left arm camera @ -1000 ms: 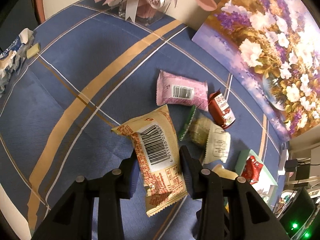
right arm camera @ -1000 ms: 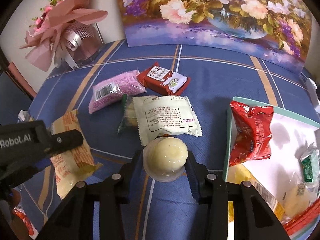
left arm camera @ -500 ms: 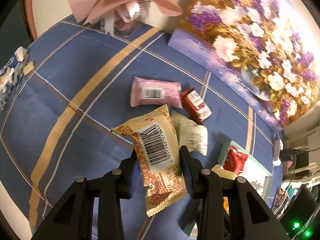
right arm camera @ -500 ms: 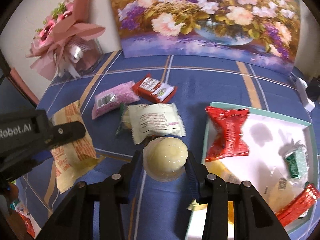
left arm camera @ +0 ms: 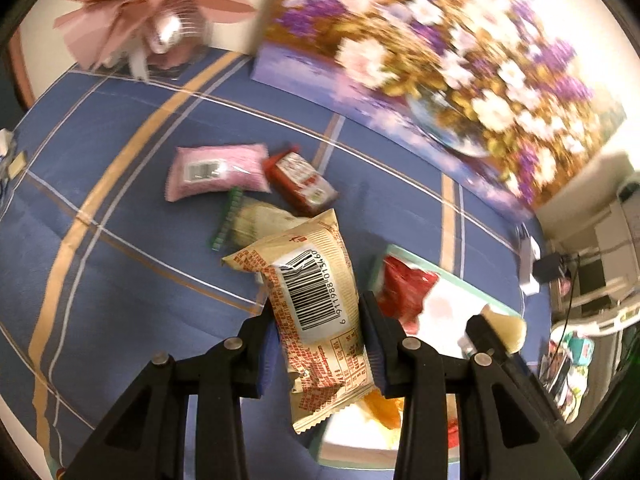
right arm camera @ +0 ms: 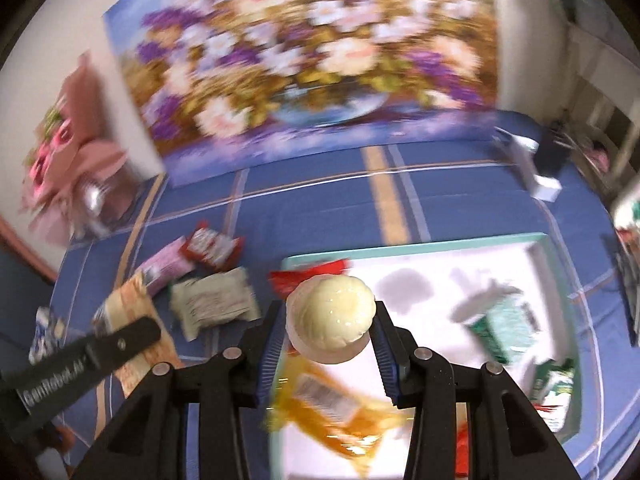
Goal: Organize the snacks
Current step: 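Carry the tan barcode pack and white bun toward the white tray with both tools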
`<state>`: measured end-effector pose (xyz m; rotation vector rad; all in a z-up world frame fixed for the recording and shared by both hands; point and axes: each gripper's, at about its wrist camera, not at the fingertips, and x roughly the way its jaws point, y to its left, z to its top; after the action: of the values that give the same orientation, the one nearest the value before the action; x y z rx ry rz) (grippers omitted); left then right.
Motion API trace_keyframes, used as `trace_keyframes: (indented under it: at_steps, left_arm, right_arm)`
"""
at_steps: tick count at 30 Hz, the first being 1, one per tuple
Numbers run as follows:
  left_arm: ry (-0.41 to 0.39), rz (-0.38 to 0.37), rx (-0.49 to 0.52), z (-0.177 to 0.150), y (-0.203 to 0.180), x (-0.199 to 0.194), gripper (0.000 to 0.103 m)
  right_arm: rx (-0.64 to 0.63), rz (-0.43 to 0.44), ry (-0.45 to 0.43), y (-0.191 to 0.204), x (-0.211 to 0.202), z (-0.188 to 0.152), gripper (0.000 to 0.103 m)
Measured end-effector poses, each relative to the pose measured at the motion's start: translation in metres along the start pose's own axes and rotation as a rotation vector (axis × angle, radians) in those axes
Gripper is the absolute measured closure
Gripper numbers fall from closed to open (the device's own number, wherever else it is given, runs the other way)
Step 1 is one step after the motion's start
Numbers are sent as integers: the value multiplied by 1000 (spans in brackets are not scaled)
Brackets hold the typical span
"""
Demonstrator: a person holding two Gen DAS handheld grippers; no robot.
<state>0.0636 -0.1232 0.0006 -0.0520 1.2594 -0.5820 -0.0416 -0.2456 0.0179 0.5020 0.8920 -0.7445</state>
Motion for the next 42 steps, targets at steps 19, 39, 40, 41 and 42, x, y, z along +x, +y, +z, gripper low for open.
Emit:
trace_keyframes:
  at_steps: [19,39,40,41,42]
  left_arm:
    - [69,-45,183,-40,-82,26,63]
    - [87,-22,237,-59,-109,48,62]
    - [88,-25,231,-59,-109,48,60]
    - [88,-29,225,-58,-108,47,52]
    - [88,-29,220,-57,-107,47,46]
  right_arm:
    - [188,-102,-12,-108,-15,5,58]
    - [217,-104,190,-124,37,-22,57]
    - [220,-103,191,-124,37,-22,57]
    - [224,-103,193,-125,37,-22,57]
    - [225,-105,195,-125,37,-22,57]
